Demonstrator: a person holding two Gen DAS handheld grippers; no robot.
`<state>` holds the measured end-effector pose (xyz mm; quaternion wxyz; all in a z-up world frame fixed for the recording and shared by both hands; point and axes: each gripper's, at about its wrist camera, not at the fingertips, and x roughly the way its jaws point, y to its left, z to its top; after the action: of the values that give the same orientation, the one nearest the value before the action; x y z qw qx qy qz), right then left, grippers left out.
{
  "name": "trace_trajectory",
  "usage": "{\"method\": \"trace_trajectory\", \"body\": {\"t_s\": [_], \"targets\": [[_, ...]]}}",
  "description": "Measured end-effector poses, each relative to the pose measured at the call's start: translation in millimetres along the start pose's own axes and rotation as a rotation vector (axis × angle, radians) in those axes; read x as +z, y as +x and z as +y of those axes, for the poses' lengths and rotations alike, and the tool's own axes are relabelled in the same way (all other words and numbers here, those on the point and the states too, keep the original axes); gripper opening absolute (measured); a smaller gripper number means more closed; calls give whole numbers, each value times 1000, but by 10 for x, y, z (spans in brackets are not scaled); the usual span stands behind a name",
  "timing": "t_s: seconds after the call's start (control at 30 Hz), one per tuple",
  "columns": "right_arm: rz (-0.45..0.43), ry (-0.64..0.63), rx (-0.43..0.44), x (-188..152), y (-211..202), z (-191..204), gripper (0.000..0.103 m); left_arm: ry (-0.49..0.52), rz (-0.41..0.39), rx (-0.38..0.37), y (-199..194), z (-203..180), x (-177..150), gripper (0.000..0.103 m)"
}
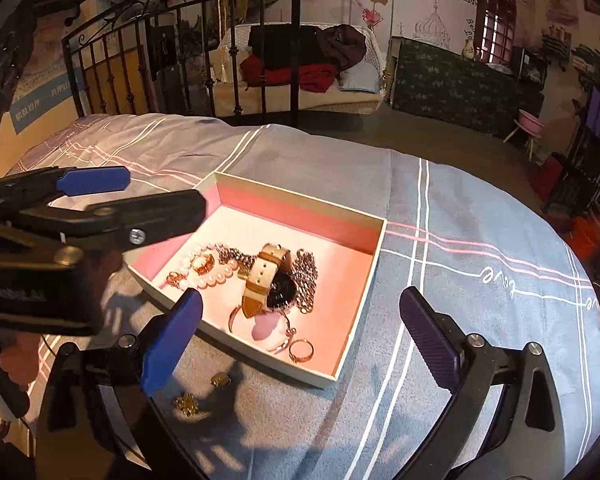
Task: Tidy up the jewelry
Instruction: 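Grasp the gold star brooch with the left gripper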
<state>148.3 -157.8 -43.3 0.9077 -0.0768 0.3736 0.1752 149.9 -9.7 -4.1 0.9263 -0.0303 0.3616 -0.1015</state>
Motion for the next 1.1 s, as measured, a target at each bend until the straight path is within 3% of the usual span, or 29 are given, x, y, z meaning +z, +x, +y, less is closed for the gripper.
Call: {"method": "trace_trajectory", "body": {"t_s": [0.13, 0.37, 0.43, 0.47, 0.53, 0.6, 0.7, 0.8, 0.93, 1.0, 1.03, 1.07, 1.1], "targets": [[54, -2, -22, -275, -32, -61, 97, -8, 41, -13, -43, 21, -320, 96], [206, -37, -68, -799, 94, -80, 97, 47, 187, -47, 126, -136, -938, 95], [226, -57, -76, -896, 108, -45, 97, 72, 207, -47, 180, -199, -1026, 79], [223, -54, -72, -920, 99, -47, 97, 89, 228, -51, 228, -230, -1058, 63], [226, -44, -69, -925, 92, -63, 97, 122, 225, -18, 271, -285, -1095, 55], [222, -47, -63, -910, 80, -50, 97, 142, 216, -17, 279, -295, -1092, 40], [221, -65, -43, -880, 101, 22, 97, 95, 212, -19, 278, -178, -1062, 17], [223, -79, -1, -844, 119, 107, 97, 15, 215, -64, 260, -16, -1035, 17], [241, -81, 79, -802, 172, 227, 96, -10, 213, -54, 235, 69, -1011, 17], [238, -76, 143, -793, 162, 291, 58, -9, 214, -50, 221, 53, -998, 17], [231, -68, 168, -784, 147, 323, 47, -8, 212, -50, 207, 44, -987, 17], [221, -68, 173, -774, 125, 352, 14, -4, 212, -50, 196, 35, -976, 17], [215, -73, 178, -756, 110, 378, 5, -1, 210, -49, 183, 24, -962, 17]]}}
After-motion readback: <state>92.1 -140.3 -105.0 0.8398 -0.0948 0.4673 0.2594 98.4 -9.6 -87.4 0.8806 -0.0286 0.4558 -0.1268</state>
